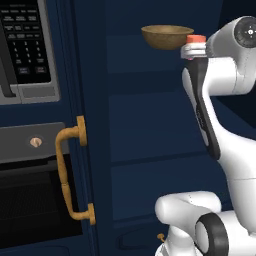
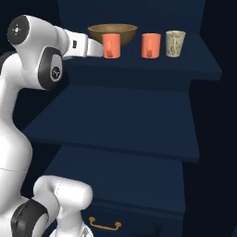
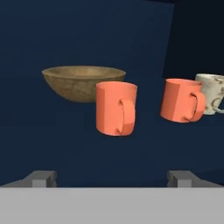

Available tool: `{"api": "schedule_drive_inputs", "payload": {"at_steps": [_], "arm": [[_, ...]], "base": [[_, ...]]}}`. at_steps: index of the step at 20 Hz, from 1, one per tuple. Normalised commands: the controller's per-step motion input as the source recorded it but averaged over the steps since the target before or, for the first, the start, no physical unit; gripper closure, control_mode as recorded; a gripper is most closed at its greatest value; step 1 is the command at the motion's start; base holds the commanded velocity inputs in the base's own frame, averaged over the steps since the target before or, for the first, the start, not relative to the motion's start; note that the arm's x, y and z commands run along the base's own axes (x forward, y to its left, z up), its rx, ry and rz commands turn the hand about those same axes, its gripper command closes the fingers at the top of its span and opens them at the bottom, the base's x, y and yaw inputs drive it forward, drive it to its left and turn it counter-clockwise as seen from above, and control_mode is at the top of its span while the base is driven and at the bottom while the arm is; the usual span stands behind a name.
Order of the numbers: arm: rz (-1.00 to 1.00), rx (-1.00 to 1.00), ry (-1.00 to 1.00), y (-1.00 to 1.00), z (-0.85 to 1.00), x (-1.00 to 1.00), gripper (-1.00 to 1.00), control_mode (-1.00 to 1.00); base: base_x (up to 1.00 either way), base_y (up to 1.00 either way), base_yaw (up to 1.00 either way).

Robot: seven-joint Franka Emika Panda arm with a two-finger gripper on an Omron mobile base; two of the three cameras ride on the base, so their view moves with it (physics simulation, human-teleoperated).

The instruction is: Gather all objects into one cabinet and sort the glasses and bowls to opposite sides.

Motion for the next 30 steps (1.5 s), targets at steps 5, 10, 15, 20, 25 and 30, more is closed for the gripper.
{"api": "schedule_drive_inputs", "payload": {"at_steps": [5, 10, 15, 20, 25, 30], "arm": [[-0.01, 0.02, 0.01, -0.17, -0.01, 0.18, -1.00, -1.00], [0.00, 0.03, 0.01, -0.14, -0.02, 0.24, -1.00, -1.00], [0.00, 0.07, 0.02, -0.15, -0.07, 0.36, -1.00, -1.00], [0.00, 0.06, 0.02, -0.18, -0.07, 0.37, -1.00, -1.00], [0.00, 0.01, 0.00, -0.10, 0.00, 0.44, -1.00, -1.00], [0.00, 0.00, 0.03, -0.04, -0.01, 0.34, -1.00, -1.00]], "base": [[0.00, 0.00, 0.00], [0.00, 0.00, 0.00], [0.00, 0.00, 0.00], [0.00, 0.00, 0.00], [0.00, 0.00, 0.00], [0.00, 0.00, 0.00]]}}
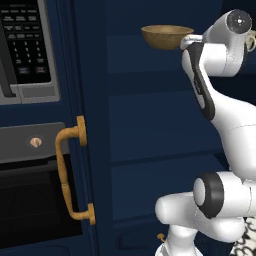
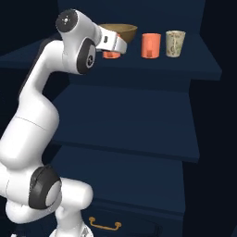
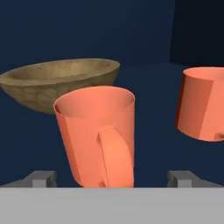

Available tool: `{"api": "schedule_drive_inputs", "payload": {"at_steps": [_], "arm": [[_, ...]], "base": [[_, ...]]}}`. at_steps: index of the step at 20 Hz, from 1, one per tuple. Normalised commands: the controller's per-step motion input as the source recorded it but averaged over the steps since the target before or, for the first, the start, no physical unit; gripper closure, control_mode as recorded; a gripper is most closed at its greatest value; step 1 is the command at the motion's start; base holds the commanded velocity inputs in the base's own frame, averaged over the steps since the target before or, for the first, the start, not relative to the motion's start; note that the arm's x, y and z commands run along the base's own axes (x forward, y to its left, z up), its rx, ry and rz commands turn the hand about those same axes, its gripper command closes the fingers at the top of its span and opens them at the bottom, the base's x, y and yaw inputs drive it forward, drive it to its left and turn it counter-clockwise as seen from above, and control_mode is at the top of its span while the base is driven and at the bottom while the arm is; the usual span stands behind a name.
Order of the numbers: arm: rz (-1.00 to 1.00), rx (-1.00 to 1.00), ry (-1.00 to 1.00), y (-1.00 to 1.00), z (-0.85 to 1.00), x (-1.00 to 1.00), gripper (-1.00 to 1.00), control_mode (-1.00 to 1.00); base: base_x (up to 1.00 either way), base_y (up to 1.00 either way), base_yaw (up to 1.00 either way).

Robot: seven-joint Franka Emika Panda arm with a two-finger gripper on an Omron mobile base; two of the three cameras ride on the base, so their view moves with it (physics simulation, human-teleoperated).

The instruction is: Gather all objects into one cabinet and sort the glasses and bowls to opposite sides.

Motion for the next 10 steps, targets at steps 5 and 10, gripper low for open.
{"api": "schedule_drive_inputs", "payload": {"at_steps": [5, 10], "arm": [[0.00, 0.00, 0.09, -0.13, -0.02, 0.12, -1.00, -1.00], [0.00, 0.00, 0.09, -0.11, -0.09, 0.18, -1.00, -1.00]], "base": [[0.00, 0.00, 0.00], [0.00, 0.00, 0.00]]}}
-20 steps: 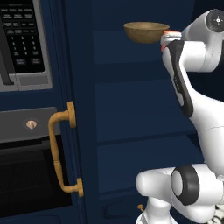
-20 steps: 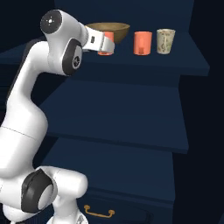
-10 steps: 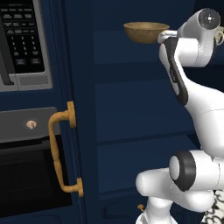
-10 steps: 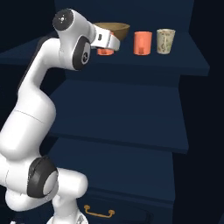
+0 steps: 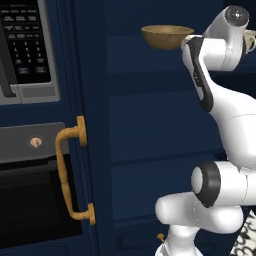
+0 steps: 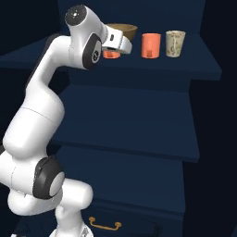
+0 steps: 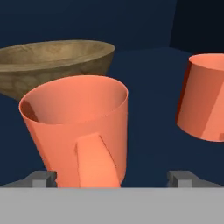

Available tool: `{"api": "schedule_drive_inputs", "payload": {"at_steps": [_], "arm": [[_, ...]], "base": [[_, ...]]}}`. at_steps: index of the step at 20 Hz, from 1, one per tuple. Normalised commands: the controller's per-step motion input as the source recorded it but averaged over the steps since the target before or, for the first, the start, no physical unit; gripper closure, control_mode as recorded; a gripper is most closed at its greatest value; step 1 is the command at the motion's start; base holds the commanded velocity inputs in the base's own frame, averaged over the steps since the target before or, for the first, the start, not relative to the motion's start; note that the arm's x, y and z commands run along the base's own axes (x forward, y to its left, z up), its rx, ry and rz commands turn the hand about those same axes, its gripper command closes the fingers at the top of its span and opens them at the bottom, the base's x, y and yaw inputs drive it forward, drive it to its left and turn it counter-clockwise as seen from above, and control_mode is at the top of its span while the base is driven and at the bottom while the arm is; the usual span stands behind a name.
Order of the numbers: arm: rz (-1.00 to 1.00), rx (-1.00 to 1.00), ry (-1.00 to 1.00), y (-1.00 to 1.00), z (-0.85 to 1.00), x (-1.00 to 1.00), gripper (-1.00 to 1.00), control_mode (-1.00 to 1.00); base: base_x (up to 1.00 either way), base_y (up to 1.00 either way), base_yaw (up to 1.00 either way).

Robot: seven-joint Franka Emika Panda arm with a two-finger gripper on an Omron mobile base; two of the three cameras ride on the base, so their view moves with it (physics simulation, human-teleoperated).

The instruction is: Gather all objects into one cabinet and sort the glasses and bowls to opposite sides.

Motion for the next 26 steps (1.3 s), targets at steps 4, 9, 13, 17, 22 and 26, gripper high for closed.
{"api": "schedule_drive_inputs", "payload": {"at_steps": [4, 9, 13, 17, 22, 26], "arm": [[0.00, 0.00, 0.07, -0.01, -0.04, 0.24, 1.00, -1.00], [0.00, 0.00, 0.00, 0.00, 0.00, 0.13, 1.00, -1.00], [0.00, 0.00, 0.00, 0.00, 0.00, 0.05, 1.00, -1.00], [0.00, 0.00, 0.00, 0.00, 0.00, 0.00, 1.00, -1.00], [0.00, 0.00, 0.00, -0.13, 0.00, 0.00, 1.00, -1.00], [0.00, -0.01, 0.00, -0.38, 0.00, 0.00, 1.00, -1.00]], "base": [[0.00, 0.00, 0.00], [0.00, 0.00, 0.00], [0.00, 0.00, 0.00], [0.00, 0.00, 0.00], [0.00, 0.00, 0.00], [0.00, 0.00, 0.00]]}}
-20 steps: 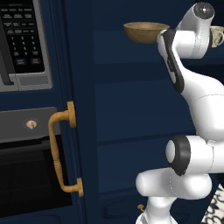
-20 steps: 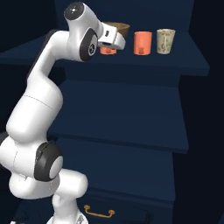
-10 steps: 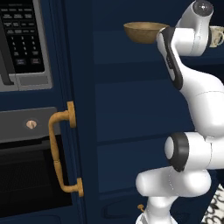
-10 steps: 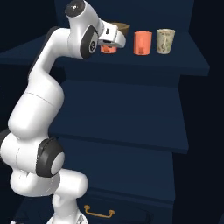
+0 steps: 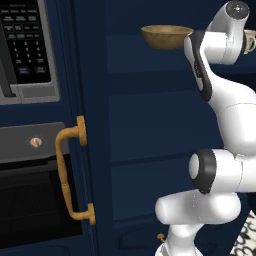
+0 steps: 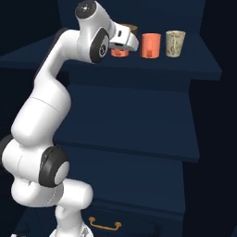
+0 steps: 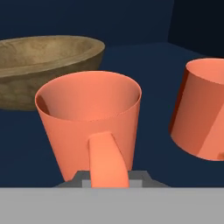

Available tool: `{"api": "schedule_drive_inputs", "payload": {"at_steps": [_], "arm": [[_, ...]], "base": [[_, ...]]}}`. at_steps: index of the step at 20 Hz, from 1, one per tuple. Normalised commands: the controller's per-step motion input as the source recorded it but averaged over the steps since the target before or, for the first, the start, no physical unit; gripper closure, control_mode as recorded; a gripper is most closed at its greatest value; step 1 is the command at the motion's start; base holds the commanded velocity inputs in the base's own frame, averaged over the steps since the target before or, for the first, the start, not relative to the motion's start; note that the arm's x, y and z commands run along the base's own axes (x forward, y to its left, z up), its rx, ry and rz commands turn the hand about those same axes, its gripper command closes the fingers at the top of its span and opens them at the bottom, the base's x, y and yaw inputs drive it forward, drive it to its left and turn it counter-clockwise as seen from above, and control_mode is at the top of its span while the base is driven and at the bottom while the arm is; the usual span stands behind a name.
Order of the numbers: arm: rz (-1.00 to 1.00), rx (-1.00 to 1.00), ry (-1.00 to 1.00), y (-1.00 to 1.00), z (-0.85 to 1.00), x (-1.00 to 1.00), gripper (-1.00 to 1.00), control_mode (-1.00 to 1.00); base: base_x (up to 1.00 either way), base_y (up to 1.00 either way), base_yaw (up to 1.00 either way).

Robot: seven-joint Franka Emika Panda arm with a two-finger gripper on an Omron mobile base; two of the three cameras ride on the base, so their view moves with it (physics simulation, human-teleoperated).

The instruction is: Gather all objects into one cabinet and sort the glasses and bowls to opposite sides.

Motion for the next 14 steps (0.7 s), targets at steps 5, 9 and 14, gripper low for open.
{"api": "schedule_drive_inputs", "payload": {"at_steps": [5, 9, 14], "arm": [[0.00, 0.00, -0.01, -0.26, 0.06, -0.09, 1.00, -1.00], [0.00, -0.02, -0.10, -0.11, 0.10, -0.21, 1.00, -1.00], [0.00, -0.04, -0.08, -0.19, 0.00, -0.04, 1.00, -1.00]], "base": [[0.00, 0.00, 0.00], [0.00, 0.00, 0.00], [0.00, 0.00, 0.00]]}}
